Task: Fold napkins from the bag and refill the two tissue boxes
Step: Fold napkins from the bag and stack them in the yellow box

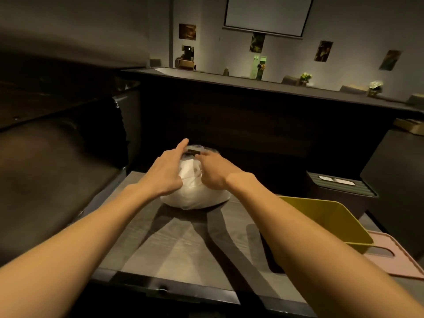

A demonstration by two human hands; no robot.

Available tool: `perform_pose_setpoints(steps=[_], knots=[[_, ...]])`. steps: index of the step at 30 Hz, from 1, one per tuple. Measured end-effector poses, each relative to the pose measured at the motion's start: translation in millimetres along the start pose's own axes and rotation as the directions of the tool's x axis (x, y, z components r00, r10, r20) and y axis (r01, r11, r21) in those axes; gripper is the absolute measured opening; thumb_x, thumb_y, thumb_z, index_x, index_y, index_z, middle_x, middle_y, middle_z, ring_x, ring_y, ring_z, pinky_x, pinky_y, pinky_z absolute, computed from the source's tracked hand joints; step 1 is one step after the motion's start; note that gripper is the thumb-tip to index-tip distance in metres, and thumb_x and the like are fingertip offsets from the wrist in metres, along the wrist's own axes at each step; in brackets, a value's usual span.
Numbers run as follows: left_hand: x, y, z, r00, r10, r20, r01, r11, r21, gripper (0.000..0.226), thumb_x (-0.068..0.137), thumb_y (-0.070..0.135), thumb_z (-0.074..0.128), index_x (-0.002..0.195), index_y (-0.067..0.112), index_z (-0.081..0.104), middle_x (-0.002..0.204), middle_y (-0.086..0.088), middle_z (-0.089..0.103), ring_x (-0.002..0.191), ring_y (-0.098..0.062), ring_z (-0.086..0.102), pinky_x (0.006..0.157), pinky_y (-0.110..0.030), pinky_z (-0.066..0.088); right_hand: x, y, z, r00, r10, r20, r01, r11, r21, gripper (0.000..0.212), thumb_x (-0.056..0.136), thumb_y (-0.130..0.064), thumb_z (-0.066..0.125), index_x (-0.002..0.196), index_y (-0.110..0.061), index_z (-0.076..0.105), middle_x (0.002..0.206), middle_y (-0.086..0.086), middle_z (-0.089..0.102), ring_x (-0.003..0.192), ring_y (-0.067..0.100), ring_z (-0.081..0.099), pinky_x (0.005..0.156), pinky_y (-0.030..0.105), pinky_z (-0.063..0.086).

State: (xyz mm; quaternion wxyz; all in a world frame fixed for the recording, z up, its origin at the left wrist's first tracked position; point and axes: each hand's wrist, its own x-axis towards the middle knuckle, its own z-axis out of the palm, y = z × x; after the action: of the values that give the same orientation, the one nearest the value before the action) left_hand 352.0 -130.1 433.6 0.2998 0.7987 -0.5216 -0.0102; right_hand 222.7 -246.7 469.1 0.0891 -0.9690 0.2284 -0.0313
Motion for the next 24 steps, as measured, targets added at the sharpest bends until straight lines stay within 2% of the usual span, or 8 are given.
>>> perform_pose_setpoints(steps=[3, 6, 8, 10, 14, 18, 21, 24], knots=[[2, -5, 8, 0.995, -0.058, 0.076, 0.063, 0.995, -0.075, 0.114, 0.079, 0.002, 0.067, 0.164, 0.026, -0.004, 0.154, -0.01, 0.043, 0.137, -0.032, 0.048, 0.11, -0.043, 0.043, 10, 5, 1, 0.994, 0.051, 0.098, -0.059, 0.995, 0.078, 0.079, 0.098, -0.014, 0.057, 0.166, -0.023, 0.017, 0.167, 0.01, 0.03, 0.152, 0.031, 0.032, 0.118, 0.041, 0.033], [0, -11, 19, 0.968, -0.171, 0.184, 0.21, 0.954, -0.213, 0.105, 0.088, 0.003, 0.057, 0.164, 0.029, -0.01, 0.11, -0.001, 0.056, 0.106, -0.035, 0.062, 0.087, -0.038, 0.047, 16, 8, 3, 0.985, 0.076, 0.157, -0.097, 0.986, 0.132, 0.082, 0.094, -0.025, 0.06, 0.164, -0.033, 0.018, 0.16, 0.014, 0.041, 0.142, 0.036, 0.043, 0.11, 0.045, 0.041], [-6, -20, 25, 0.95, -0.235, 0.205, 0.294, 0.894, -0.339, 0.103, 0.089, 0.004, 0.057, 0.164, 0.03, -0.009, 0.138, -0.011, 0.053, 0.116, -0.033, 0.056, 0.091, -0.035, 0.041, 13, 10, 3, 0.987, 0.048, 0.155, -0.073, 0.984, 0.161, 0.073, 0.094, -0.029, 0.057, 0.161, -0.034, 0.027, 0.156, 0.013, 0.044, 0.138, 0.037, 0.044, 0.106, 0.045, 0.042], [-17, -25, 30, 0.957, -0.231, 0.174, 0.288, 0.819, -0.496, 0.108, 0.078, 0.017, 0.058, 0.164, 0.03, -0.006, 0.166, -0.008, 0.025, 0.144, -0.03, 0.036, 0.11, -0.037, 0.033, 11, 11, 3, 0.992, 0.047, 0.115, -0.077, 0.959, 0.272, 0.065, 0.096, -0.034, 0.053, 0.158, -0.035, 0.034, 0.155, 0.012, 0.045, 0.136, 0.036, 0.045, 0.102, 0.044, 0.041], [-30, -20, 43, 0.958, -0.287, 0.03, 0.228, 0.69, -0.687, 0.098, 0.083, 0.014, 0.053, 0.165, 0.025, 0.001, 0.147, 0.009, 0.033, 0.134, -0.014, 0.038, 0.107, -0.032, 0.037, 9, 5, 10, 0.996, 0.024, -0.091, 0.0, 0.967, 0.253, 0.068, 0.096, -0.049, 0.064, 0.156, -0.024, 0.043, 0.148, 0.007, 0.057, 0.134, 0.029, 0.053, 0.113, 0.048, 0.042], [-34, -14, 51, 0.94, -0.336, -0.062, 0.185, 0.654, -0.733, 0.092, 0.085, 0.018, 0.051, 0.164, 0.028, 0.005, 0.151, 0.016, 0.039, 0.137, -0.014, 0.042, 0.104, -0.033, 0.04, 8, -4, 11, 0.975, -0.006, -0.222, 0.062, 0.967, 0.247, 0.065, 0.091, -0.038, 0.076, 0.149, -0.024, 0.052, 0.14, 0.004, 0.064, 0.13, 0.024, 0.058, 0.116, 0.048, 0.041], [-36, -14, 50, 0.931, -0.356, -0.075, 0.188, 0.648, -0.738, 0.099, 0.076, 0.025, 0.05, 0.164, 0.026, 0.007, 0.147, 0.013, 0.044, 0.133, -0.013, 0.046, 0.095, -0.024, 0.041, 9, -4, 0, 0.995, 0.027, -0.097, 0.003, 0.957, 0.289, 0.055, 0.088, -0.036, 0.08, 0.138, -0.02, 0.062, 0.125, 0.002, 0.068, 0.118, 0.023, 0.064, 0.102, 0.038, 0.05], [-41, -9, 52, 0.929, -0.35, -0.12, 0.166, 0.685, -0.71, 0.086, 0.09, 0.022, 0.055, 0.164, 0.025, 0.013, 0.144, 0.012, 0.044, 0.129, -0.01, 0.043, 0.089, -0.015, 0.039, 7, -2, -15, 0.996, 0.037, 0.079, -0.053, 0.973, 0.223, 0.049, 0.09, -0.036, 0.08, 0.132, -0.017, 0.065, 0.11, -0.001, 0.063, 0.104, 0.02, 0.063, 0.086, 0.032, 0.048]])
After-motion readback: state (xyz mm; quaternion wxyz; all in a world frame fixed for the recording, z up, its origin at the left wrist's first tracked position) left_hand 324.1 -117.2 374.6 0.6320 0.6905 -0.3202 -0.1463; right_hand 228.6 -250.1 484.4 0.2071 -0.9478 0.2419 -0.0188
